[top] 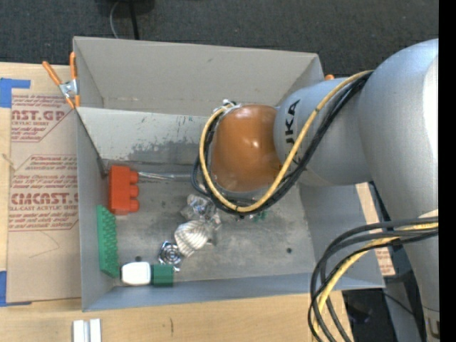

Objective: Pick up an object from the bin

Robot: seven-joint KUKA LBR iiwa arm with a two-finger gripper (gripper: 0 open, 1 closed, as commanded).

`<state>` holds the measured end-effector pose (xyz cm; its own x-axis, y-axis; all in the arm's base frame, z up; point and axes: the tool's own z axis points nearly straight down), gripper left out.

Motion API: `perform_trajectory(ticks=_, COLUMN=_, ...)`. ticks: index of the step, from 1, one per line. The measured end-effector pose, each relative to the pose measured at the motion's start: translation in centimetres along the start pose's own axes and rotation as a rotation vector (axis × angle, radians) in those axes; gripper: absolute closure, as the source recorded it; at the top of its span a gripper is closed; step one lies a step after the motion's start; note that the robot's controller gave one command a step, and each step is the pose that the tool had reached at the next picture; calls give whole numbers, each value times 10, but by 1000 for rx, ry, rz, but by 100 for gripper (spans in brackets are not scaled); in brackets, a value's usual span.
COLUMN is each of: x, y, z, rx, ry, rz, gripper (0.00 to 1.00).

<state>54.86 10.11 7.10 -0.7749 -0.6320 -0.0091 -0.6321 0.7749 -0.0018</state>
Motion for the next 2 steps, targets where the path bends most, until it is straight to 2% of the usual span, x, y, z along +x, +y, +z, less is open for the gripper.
perform_trajectory(ticks=2, x=1, y=1, z=-7, rx=-2, ry=4, rz=1, gripper=100)
